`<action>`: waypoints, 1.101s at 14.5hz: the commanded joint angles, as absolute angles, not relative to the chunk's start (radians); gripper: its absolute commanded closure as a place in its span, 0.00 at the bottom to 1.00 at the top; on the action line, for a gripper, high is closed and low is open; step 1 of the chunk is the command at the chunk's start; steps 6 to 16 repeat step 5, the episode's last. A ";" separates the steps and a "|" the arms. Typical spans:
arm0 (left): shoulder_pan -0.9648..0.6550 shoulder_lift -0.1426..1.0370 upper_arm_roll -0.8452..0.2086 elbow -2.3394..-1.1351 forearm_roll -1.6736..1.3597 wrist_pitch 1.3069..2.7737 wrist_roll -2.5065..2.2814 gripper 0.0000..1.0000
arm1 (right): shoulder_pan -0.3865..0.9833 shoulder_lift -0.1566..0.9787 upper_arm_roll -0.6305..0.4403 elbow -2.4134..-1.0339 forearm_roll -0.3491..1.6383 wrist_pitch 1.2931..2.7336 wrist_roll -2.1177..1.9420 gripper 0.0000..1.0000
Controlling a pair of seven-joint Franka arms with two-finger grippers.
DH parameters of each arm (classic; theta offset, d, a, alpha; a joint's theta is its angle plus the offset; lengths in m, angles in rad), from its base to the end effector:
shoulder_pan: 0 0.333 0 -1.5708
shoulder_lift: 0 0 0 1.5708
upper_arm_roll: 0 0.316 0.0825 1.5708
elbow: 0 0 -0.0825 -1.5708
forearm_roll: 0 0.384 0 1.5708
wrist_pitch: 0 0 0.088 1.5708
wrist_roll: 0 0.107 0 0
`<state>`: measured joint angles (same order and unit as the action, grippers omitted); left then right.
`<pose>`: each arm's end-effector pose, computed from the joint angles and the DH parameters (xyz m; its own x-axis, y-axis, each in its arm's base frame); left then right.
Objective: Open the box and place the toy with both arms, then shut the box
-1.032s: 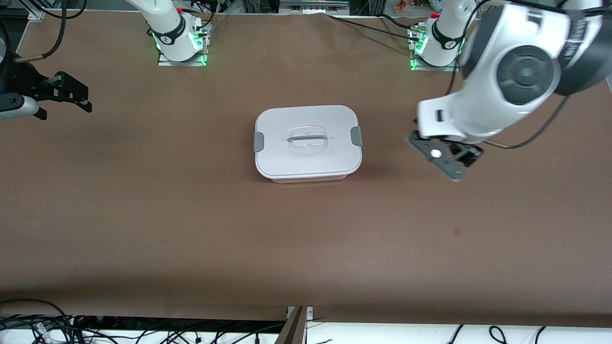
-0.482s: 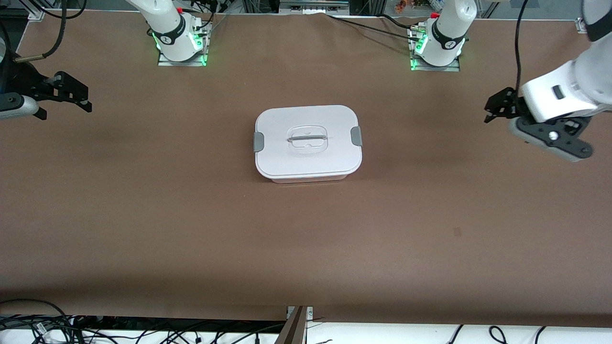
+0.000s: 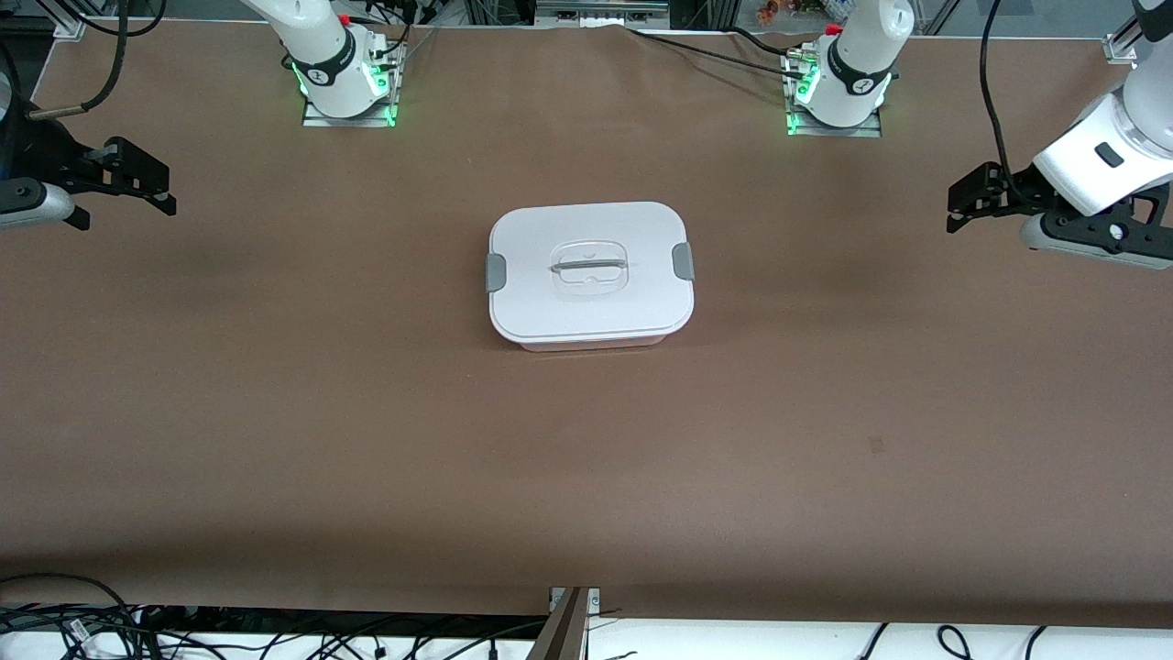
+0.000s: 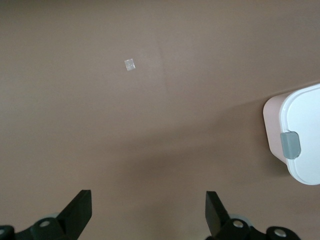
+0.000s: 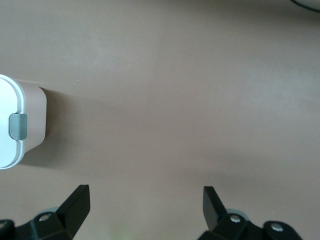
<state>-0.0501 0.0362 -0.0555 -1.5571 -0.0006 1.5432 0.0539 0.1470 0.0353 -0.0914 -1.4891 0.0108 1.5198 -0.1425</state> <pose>0.5591 -0.0587 0.6084 0.9861 -0.1588 -0.0498 -0.1587 -0.9873 0.0053 0.5598 0.0334 0.6388 0.9803 0.1974 -0.0033 0.1974 -0.9803 -0.0081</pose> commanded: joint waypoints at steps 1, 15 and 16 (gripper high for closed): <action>0.003 -0.014 -0.075 -1.632 0.025 1.614 0.017 0.00 | 0.141 0.035 -0.084 -1.485 0.012 1.520 -0.144 0.00; 0.012 -0.029 -0.064 -1.651 0.029 1.626 0.020 0.00 | 0.143 0.035 -0.084 -1.485 0.011 1.520 -0.144 0.00; 0.012 -0.029 -0.064 -1.651 0.029 1.626 0.020 0.00 | 0.143 0.035 -0.084 -1.485 0.011 1.520 -0.144 0.00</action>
